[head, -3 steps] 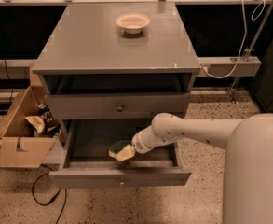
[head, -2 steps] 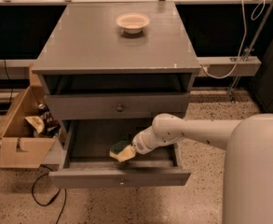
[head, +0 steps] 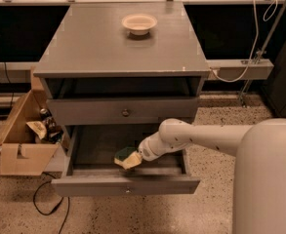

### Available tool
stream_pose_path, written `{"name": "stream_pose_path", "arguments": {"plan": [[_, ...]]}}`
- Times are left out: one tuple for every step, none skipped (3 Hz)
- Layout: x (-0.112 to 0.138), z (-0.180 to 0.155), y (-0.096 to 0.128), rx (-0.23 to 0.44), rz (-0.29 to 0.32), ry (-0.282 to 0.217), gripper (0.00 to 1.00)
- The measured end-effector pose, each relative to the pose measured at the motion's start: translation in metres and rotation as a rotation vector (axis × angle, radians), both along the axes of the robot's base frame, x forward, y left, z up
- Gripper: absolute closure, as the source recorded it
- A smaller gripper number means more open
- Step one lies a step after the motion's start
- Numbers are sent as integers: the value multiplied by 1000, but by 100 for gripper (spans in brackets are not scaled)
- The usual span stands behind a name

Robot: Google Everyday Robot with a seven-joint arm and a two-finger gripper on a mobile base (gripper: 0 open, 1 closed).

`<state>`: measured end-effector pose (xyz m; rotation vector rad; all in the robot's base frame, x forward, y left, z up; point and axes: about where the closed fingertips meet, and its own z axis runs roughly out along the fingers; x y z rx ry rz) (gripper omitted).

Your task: Place sponge into middle drawer

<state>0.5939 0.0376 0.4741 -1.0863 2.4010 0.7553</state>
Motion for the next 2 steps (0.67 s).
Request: {"name": "stream_pose_path", "arguments": {"plan": [[2,12,-8,32,1,-28,1],[3,20,-26,127,21,-34,0]]}}
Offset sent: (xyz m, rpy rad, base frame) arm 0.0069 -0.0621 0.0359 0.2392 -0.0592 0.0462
